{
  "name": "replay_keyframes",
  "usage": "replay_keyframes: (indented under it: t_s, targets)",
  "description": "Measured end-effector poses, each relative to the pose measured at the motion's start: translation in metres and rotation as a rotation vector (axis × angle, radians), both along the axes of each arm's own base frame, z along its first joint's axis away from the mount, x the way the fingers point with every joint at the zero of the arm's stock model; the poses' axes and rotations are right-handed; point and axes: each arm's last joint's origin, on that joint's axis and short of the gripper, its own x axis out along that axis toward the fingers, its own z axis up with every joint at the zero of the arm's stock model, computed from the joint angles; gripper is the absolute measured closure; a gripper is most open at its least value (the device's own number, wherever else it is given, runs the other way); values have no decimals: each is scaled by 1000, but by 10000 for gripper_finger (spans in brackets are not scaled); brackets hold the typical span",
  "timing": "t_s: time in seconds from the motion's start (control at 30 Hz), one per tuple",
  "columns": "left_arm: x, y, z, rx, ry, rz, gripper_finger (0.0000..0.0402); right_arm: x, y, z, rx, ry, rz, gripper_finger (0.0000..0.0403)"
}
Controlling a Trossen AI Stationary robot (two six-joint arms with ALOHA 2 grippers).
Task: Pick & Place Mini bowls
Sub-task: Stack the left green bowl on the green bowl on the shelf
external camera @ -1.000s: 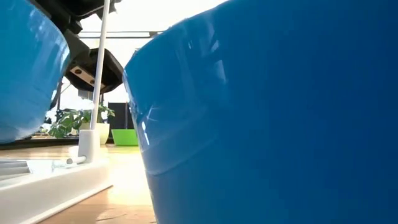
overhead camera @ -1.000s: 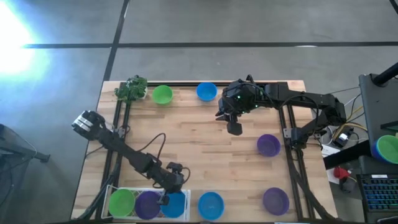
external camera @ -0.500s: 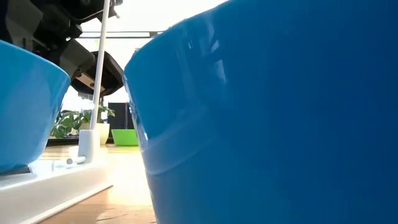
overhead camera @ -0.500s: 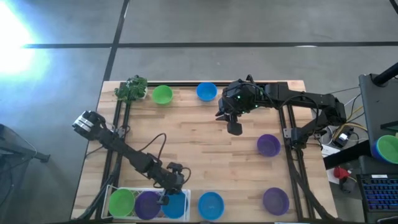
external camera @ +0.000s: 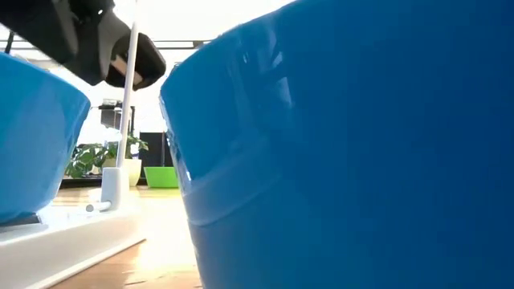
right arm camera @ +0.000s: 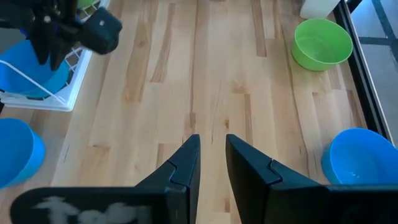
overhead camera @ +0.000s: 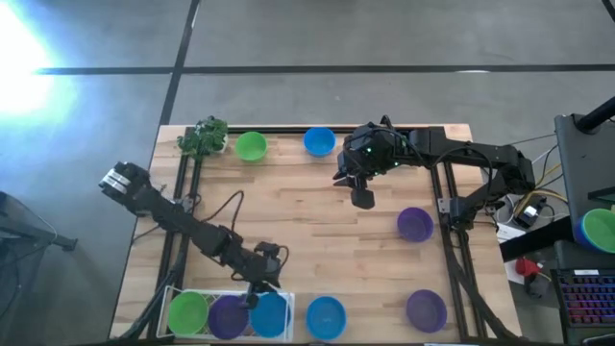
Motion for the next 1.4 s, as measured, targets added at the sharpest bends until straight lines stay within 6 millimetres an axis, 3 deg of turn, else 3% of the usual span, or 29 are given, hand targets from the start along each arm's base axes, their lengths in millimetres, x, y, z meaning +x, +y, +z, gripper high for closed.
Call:
replay_keyframes:
  t_s: [0.53,0.87,1.07,1.4]
  targets:
    - [-38,81,48,300,-17,445,330,0,0,0,0,0,0,328]
    - [-45,138,59,340,18,687,330,-1,-7,0,-30,-2,5,328]
    - [-44,152,59,366,28,718,330,-1,-10,0,-33,-2,-1,328]
    - [-44,156,59,365,32,732,330,-1,-9,0,-25,-2,-7,328]
